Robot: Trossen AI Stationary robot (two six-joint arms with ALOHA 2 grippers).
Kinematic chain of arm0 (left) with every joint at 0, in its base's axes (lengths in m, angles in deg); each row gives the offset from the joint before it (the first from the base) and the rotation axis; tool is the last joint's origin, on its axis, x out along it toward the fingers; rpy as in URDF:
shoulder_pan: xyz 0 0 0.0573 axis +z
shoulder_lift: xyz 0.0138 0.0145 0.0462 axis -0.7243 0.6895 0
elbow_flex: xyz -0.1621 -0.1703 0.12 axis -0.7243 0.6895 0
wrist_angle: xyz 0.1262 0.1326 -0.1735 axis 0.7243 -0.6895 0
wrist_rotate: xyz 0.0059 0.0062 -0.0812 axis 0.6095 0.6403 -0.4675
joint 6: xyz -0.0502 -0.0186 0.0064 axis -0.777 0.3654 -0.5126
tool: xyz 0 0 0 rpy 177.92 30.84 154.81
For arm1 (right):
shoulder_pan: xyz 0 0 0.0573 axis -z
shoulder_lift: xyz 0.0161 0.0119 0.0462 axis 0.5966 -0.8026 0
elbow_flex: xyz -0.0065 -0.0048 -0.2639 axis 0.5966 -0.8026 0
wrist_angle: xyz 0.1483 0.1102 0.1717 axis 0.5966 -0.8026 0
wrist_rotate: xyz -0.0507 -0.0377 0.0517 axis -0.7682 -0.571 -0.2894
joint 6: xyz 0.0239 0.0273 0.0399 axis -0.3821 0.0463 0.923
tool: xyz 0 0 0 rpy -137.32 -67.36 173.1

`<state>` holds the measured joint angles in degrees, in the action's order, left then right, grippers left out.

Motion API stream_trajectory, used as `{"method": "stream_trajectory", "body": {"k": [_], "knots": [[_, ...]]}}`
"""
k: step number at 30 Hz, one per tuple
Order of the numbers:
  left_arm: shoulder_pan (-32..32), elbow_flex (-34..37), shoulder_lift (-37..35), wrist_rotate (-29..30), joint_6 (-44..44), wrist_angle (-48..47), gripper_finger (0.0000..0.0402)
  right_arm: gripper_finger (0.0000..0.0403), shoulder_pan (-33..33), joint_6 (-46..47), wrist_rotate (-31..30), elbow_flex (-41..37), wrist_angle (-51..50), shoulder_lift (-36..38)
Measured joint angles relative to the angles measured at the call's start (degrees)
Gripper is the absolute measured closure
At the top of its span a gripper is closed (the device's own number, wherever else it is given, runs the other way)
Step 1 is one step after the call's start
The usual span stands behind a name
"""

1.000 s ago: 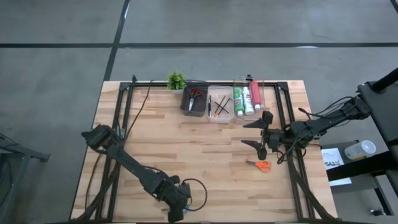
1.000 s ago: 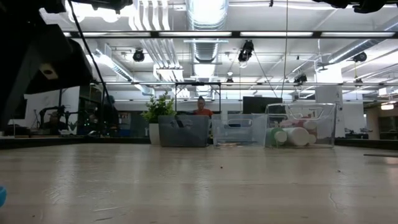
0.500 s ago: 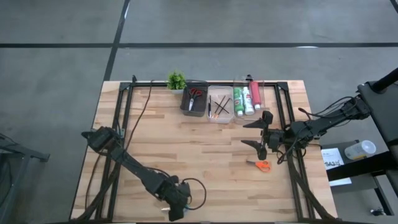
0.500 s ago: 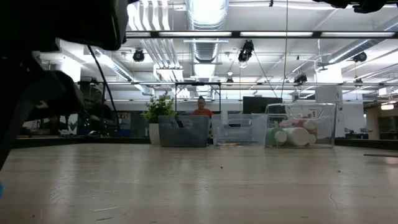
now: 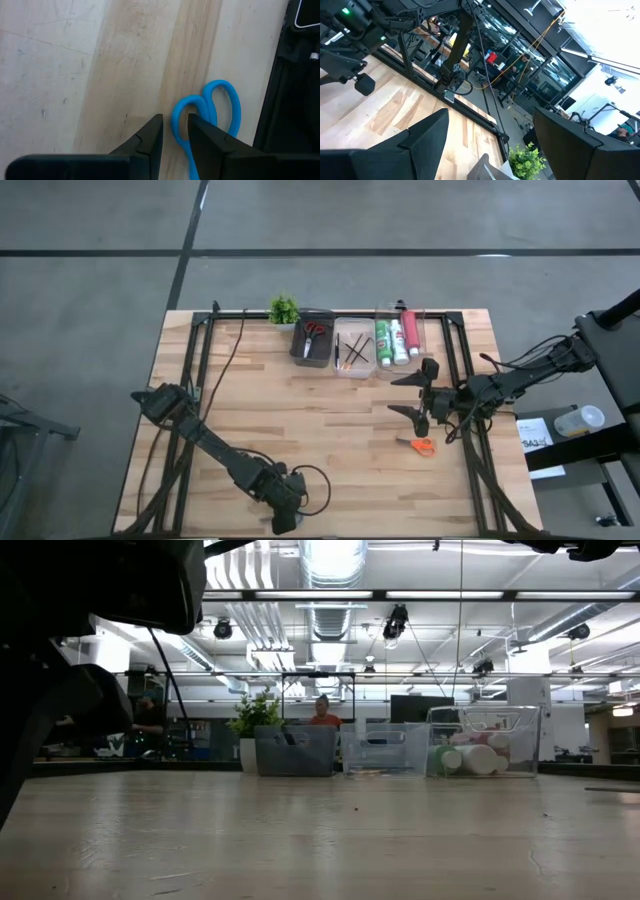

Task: Pick & Place Paint Supplies
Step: Put the blue scissors into the black bin

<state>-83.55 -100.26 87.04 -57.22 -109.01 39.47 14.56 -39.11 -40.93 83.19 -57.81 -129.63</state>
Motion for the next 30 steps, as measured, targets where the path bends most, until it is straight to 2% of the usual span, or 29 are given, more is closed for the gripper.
{"method": "stream_trajectory", "body": {"k": [9, 24, 30], "knots": [[0.11, -0.02, 0.02, 0.0, 0.12, 0.43, 0.0306, 0.0115, -0.02, -0.21, 0.0, 0.01, 0.0, 0.0], [0.35, 0.0, 0.57, 0.04, 1.31, 1.73, 0.0394, 0.0115, -0.04, -0.18, 0.0, -0.01, 0.0, 0.0], [0.37, 0.0, 0.57, 0.04, 1.31, 1.73, 0.0388, 0.0115, -0.04, -0.19, 0.0, 0.0, 0.0, 0.0]]}}
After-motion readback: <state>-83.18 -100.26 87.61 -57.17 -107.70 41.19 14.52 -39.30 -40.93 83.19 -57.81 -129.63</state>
